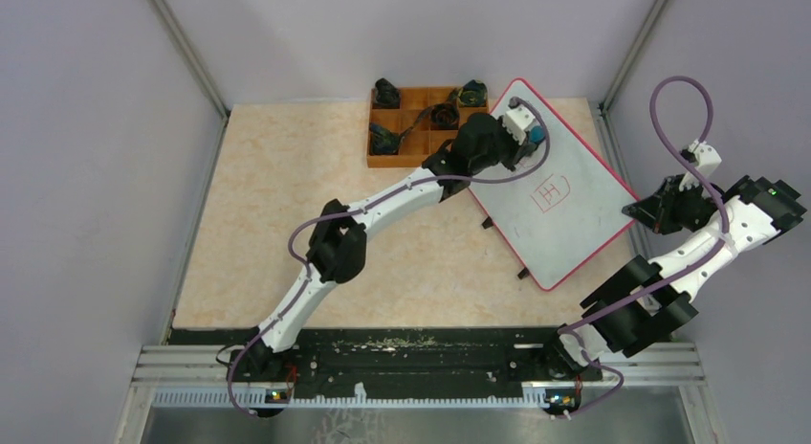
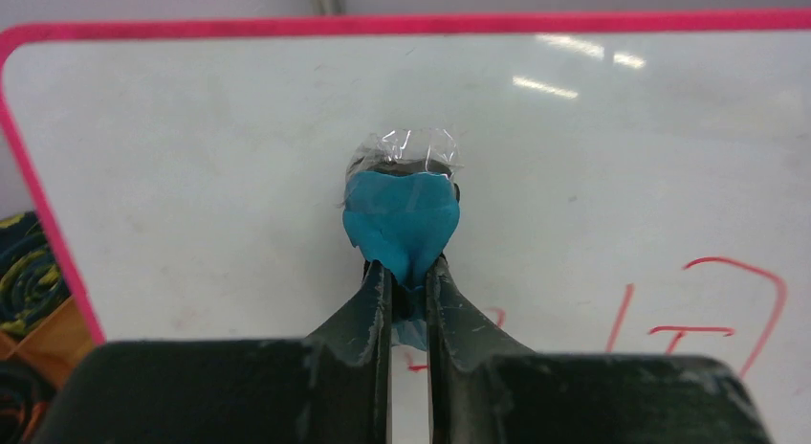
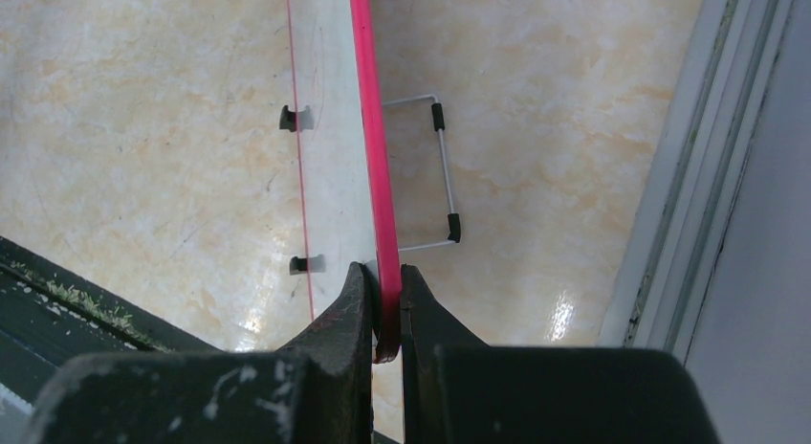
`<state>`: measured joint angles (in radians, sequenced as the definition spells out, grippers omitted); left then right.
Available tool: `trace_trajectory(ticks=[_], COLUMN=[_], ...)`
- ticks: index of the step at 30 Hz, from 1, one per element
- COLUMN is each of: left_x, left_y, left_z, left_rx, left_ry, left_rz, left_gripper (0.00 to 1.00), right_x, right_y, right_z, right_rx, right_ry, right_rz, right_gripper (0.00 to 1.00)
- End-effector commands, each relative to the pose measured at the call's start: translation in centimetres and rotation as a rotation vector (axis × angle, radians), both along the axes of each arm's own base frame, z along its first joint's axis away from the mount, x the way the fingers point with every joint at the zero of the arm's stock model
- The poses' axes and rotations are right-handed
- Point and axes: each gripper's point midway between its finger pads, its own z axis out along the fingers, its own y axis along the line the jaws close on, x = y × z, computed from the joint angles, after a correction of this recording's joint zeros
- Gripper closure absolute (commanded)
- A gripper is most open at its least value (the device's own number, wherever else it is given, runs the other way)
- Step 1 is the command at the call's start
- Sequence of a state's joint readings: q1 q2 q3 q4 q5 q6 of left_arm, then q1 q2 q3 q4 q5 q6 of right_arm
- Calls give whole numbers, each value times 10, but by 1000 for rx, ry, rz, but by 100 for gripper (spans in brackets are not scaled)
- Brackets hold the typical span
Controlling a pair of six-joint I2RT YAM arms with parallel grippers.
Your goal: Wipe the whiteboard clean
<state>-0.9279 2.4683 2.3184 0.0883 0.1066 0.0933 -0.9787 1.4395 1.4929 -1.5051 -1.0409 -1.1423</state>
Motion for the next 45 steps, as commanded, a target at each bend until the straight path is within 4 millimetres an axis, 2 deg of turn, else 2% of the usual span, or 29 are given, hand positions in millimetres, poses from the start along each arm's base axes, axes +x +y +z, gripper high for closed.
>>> trace_trajectory(ticks=[1, 4, 7, 15, 19, 21, 23, 26, 33, 37, 42, 45], left_x=[28, 25, 10, -70, -89, -92, -90, -74, -5, 24, 35, 24], left_y=[32, 32, 27, -13, -22, -24, -23, -13, 41, 65, 69, 57], left_z=[-35, -57, -70, -67, -63, -58, -57, -63, -90, -100, -104, -100], left_rx=[91, 132, 147, 144, 108, 90, 87, 84, 107, 119, 131, 121], left_ry=[56, 91, 116, 124, 153, 163, 162, 196, 258, 276, 274, 276], left_rz=[103, 103, 72, -81, -129, -139, -131, -109, 41, 99, 116, 81], left_gripper=[100, 100, 100, 100, 100, 100, 100, 100, 100, 100, 100, 100], right_x=[-5, -4, -4, -5, -6, -6, -6, -6, -5, -5, -5, -5], right_y=[-2, -3, -3, -2, -3, -2, -2, -2, -2, -2, -2, -2], right_z=[-15, -15, -16, -17, -17, -17, -17, -16, -17, -18, -19, -20], right_rx=[-136, -129, -132, -131, -135, -139, -140, -142, -133, -129, -128, -126], right_ry=[32, 31, 34, 37, 40, 39, 38, 36, 35, 35, 36, 36], right_rz=[83, 83, 84, 85, 84, 85, 86, 85, 86, 89, 90, 91], right_gripper=[100, 100, 100, 100, 100, 100, 100, 100, 100, 100, 100, 100])
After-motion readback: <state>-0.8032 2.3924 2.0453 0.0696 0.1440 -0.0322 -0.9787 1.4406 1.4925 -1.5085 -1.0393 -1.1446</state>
